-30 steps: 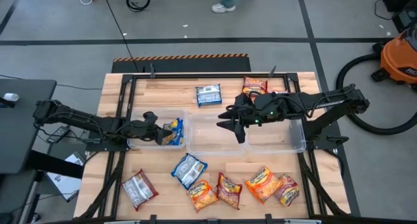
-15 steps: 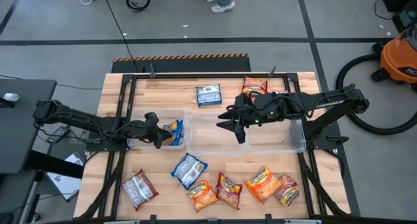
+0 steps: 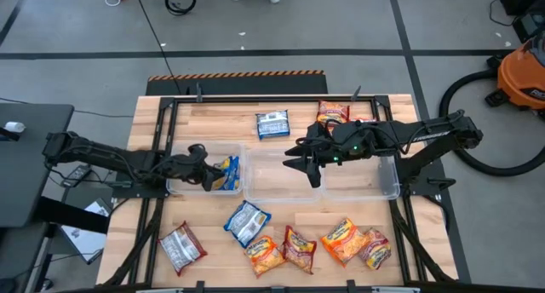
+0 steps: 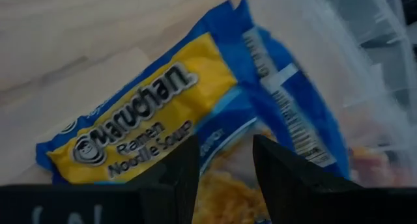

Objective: Sort Maruchan noodles
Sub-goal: Adjust the blue noodle pack

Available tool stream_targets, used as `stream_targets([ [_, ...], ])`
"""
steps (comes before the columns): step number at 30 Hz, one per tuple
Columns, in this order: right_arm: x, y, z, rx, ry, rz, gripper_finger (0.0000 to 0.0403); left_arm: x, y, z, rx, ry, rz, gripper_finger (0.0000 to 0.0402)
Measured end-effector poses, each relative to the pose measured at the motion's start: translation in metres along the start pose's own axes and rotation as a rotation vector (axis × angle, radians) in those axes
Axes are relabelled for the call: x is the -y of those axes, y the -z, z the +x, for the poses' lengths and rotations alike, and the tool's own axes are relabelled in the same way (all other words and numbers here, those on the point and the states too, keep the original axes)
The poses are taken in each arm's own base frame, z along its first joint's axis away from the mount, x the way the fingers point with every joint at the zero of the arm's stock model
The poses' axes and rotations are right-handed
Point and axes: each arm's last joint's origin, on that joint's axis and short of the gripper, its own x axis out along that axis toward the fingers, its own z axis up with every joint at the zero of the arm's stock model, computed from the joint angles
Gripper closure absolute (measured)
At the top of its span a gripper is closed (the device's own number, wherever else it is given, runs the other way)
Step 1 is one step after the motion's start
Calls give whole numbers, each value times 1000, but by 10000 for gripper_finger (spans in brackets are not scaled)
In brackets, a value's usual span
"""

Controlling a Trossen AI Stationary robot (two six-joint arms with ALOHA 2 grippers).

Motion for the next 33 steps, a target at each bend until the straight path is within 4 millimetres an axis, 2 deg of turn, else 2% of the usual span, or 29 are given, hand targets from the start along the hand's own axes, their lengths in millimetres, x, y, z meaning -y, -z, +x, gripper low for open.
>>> stream_targets([
  [9,0,0,0,0,1,0,226,22,-23,-17,15,-57,56,253],
  [13,0,0,0,4,8,0,226,39,-36,-25,31,-44,63,253],
  [17,3,-2,0,18,35,1,226,58,-44,-22,6,-74,103,253],
  [24,26,-10,3,16,124,-4,226,86,-57,-13,-89,-254,162,253],
  [28,41,-15,4,10,180,-37,226,94,-71,-23,-149,-426,145,253],
  [31,50,-18,4,16,211,-39,226,94,-77,-35,-277,-536,183,253],
  [33,54,-20,4,17,224,-72,226,93,-78,-39,-378,-550,250,253],
])
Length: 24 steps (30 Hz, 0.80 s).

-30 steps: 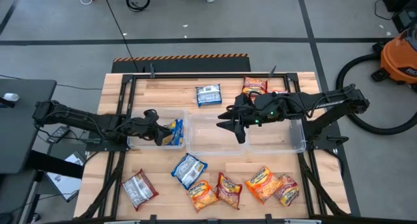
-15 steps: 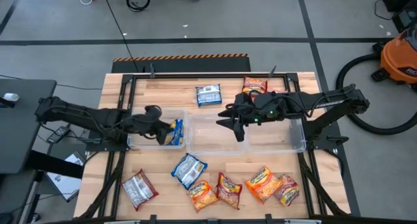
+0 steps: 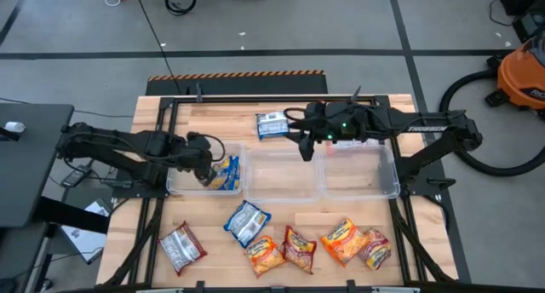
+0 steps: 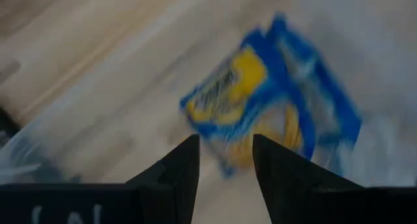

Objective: Sort Maruchan noodles
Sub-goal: Adjust the blue noodle pack

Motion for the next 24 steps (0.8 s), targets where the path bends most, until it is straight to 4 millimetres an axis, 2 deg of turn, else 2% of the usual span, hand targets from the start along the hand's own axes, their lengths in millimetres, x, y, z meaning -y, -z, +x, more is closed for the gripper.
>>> stream_targets([
  [2,3,-1,1,1,6,-32,226,-1,2,2,-78,31,76,253],
  [4,6,-2,1,-3,-2,-49,226,-3,3,9,-139,68,76,253],
  [8,12,-3,2,-24,7,-57,226,-19,3,32,-244,21,-124,253],
  [11,15,-2,3,-33,19,-59,226,-25,1,48,-244,26,-206,253],
  [15,18,-3,3,-35,27,-59,226,-28,-7,65,-207,37,-302,254],
  [24,22,-3,4,-53,28,-53,226,-19,-13,102,-363,-44,-360,274],
])
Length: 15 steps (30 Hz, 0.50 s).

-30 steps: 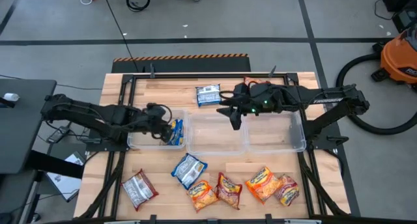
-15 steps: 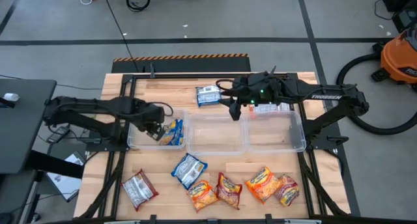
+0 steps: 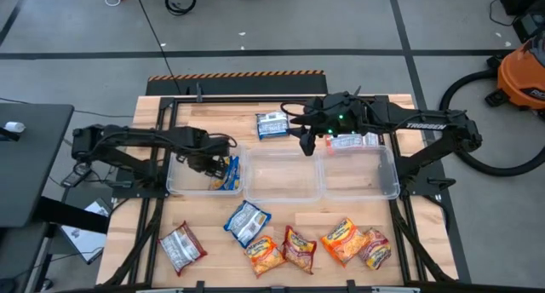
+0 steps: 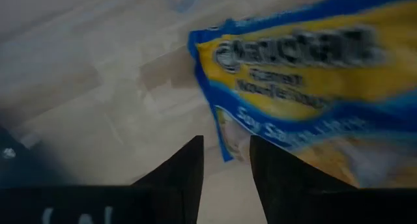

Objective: Sort Maruchan noodles
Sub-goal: Adjust the blue noodle pack

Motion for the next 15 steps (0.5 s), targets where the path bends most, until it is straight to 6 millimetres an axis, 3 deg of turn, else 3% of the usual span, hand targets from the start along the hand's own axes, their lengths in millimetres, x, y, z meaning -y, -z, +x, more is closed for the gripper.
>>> stream_targets([
  [9,1,4,0,-43,12,-9,226,3,-3,8,-1,-42,-26,286],
  [15,3,9,0,-89,25,-13,226,6,-6,14,-6,-67,-51,357],
])
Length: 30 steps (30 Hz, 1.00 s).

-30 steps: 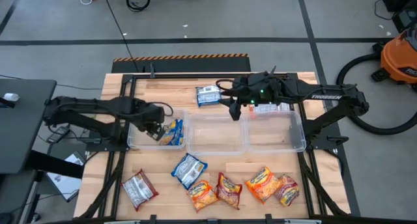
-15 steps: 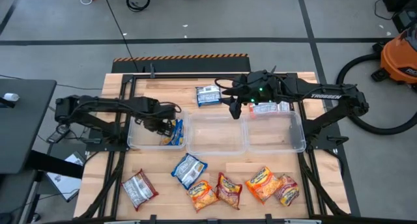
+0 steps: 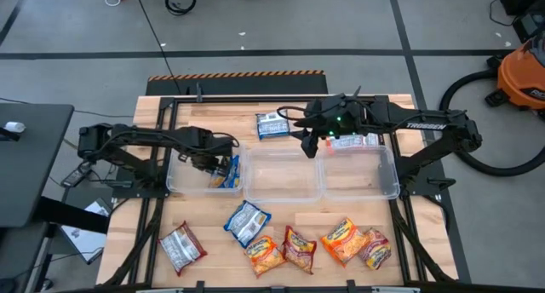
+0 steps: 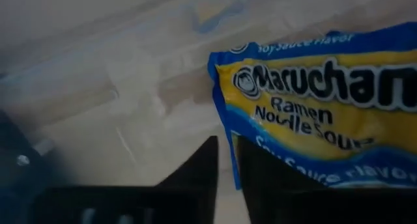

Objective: Sort Maruchan noodles
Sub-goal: Adjust the blue noodle pack

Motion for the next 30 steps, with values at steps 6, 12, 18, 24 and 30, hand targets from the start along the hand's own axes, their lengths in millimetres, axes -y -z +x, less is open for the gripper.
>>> stream_targets([
  [6,0,4,0,-44,-14,-6,226,-2,4,-6,-22,46,-36,392],
  [12,0,4,0,-49,-14,0,226,2,22,-12,-33,67,-96,396],
  [18,0,4,0,-45,-14,2,226,-2,31,9,-51,72,-194,397],
  [24,0,4,0,-45,-14,2,226,-9,30,34,-78,124,-246,397],
  [30,0,4,0,-45,-14,3,226,-4,27,36,-42,186,-240,394],
])
